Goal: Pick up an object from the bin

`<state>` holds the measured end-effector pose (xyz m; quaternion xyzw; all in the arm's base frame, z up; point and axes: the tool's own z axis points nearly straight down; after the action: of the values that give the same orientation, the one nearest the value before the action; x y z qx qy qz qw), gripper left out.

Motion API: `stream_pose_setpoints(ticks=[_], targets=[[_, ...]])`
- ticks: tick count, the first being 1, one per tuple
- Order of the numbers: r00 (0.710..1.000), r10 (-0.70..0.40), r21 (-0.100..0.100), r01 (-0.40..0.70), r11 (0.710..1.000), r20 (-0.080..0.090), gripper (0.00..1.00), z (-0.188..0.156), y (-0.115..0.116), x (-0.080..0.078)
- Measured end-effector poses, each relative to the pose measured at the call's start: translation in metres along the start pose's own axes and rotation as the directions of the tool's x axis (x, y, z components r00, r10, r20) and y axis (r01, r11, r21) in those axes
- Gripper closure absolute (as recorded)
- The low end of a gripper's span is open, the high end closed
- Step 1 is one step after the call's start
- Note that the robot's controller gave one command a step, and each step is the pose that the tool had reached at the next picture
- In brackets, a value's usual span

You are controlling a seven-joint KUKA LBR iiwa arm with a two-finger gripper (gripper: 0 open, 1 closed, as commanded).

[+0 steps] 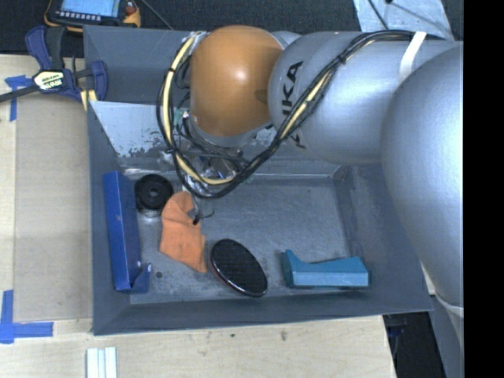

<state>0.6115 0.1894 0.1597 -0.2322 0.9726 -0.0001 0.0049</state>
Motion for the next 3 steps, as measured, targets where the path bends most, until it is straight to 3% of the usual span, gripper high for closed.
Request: stream_pose_setpoints(ticks=[1,2,3], targets=[[0.990,-0.138,-0.007,0.138,0.990,-0.003,0.00,0.043,0.017,0.029],[0.992,-0.127,-0.006,0.127,0.992,-0.006,0.00,0.051,0.009,0.040],[0.998,-0.061,0.001,0.061,0.998,0.022,1.00,0.079,0.017,0.030]])
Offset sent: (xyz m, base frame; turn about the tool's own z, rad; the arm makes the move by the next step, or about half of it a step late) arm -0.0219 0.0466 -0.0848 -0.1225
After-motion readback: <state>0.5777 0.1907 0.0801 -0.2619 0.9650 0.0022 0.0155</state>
